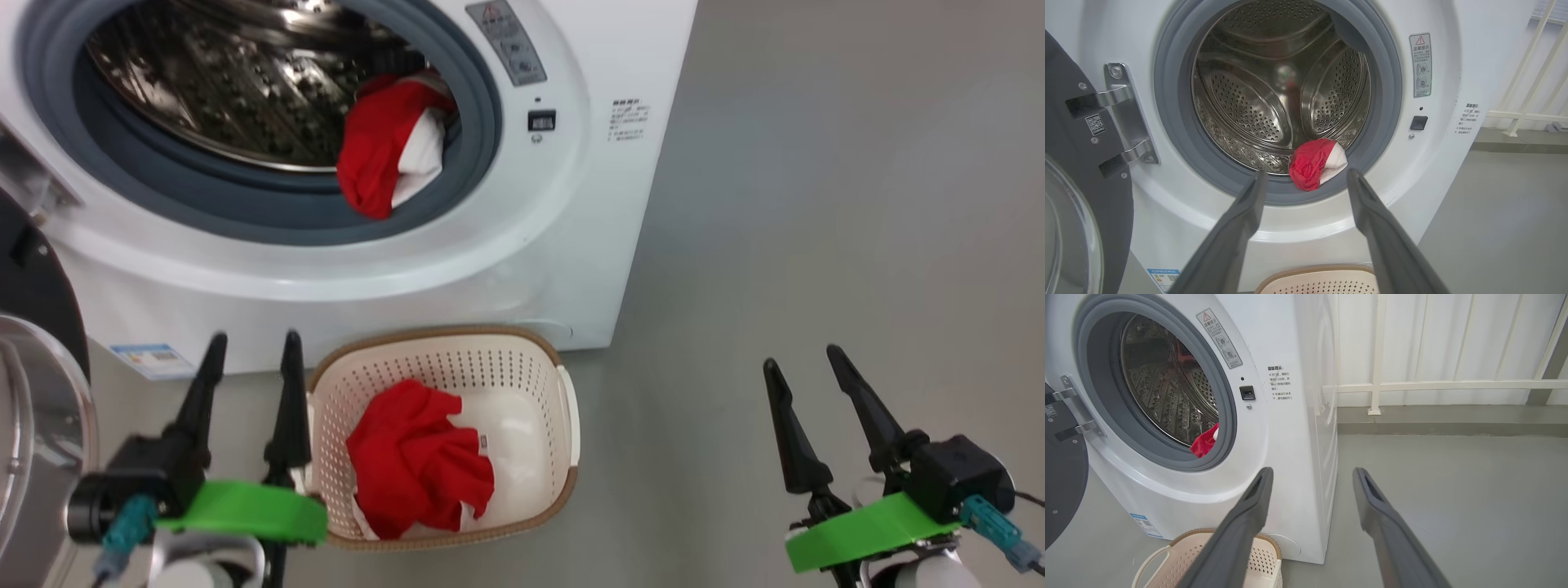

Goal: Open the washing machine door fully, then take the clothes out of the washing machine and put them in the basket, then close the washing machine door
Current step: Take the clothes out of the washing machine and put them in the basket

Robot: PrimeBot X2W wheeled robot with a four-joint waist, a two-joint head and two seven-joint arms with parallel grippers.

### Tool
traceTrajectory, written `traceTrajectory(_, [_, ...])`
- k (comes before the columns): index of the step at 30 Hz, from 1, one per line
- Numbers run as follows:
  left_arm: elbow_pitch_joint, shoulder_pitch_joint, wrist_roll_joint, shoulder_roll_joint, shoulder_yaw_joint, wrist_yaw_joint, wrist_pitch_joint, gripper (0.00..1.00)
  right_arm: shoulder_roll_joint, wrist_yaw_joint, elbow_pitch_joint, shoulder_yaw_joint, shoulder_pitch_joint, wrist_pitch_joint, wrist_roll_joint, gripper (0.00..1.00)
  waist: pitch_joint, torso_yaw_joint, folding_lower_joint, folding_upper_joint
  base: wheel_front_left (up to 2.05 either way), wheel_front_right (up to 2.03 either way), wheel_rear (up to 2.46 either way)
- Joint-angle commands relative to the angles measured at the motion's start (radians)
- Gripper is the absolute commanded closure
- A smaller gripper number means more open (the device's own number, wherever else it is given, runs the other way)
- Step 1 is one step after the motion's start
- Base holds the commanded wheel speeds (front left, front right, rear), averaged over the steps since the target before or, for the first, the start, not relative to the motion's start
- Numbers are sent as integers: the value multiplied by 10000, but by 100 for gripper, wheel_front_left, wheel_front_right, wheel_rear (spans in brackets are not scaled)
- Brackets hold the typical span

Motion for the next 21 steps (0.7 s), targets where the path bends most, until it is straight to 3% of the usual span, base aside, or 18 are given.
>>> traceTrajectory(1, [-58,-643,-28,235,351,-58,-106,0,-98,48,-279,340,-446,-63,26,0,672,1,0,0,0,0,0])
traceTrajectory(21, [2940,-5204,-599,604,662,-840,-464,0,-98,48,-260,830,-1559,-63,383,0,2884,-551,0,0,0,0,0])
